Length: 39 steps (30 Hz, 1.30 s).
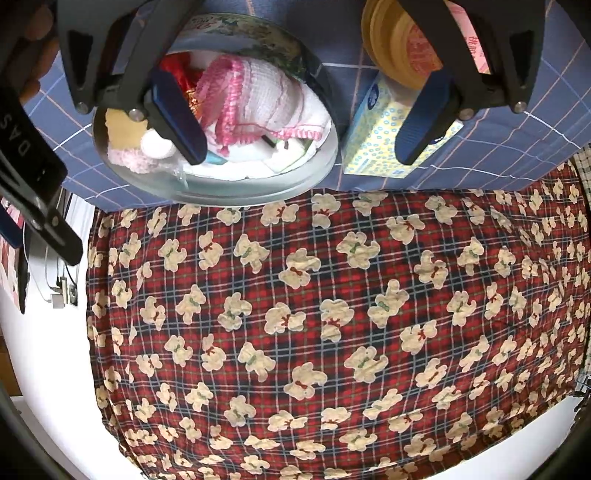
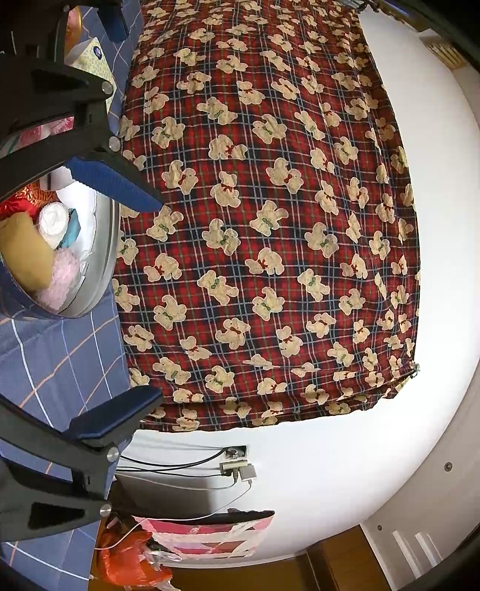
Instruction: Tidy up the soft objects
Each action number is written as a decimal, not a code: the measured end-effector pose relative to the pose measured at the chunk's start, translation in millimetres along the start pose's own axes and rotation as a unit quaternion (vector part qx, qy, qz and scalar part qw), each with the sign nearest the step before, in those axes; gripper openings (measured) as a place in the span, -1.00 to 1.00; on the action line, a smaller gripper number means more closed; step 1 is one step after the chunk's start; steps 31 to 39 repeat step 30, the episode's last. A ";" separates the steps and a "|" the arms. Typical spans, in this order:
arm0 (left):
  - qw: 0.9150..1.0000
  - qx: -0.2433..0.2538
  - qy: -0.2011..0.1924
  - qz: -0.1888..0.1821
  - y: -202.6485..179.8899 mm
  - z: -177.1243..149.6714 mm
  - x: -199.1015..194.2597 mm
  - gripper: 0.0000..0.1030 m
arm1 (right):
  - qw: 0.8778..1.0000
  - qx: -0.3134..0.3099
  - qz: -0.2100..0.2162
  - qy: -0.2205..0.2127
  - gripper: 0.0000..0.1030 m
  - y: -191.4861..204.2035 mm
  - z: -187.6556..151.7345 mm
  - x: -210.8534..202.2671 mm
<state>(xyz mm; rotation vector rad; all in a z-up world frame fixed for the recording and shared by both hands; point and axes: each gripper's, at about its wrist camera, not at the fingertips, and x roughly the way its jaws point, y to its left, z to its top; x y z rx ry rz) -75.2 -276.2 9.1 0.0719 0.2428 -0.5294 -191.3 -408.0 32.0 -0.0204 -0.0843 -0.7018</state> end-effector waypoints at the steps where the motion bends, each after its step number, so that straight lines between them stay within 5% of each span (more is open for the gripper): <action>1: 1.000 0.000 0.000 0.002 -0.3 0.1 0.2 1.00 | 1.000 0.000 0.000 0.000 0.87 0.1 0.0 0.2; 39: 1.000 -0.006 0.010 -0.012 -0.5 -2.1 4.1 1.00 | 1.000 0.005 -0.009 0.003 0.88 -4.7 -0.8 0.4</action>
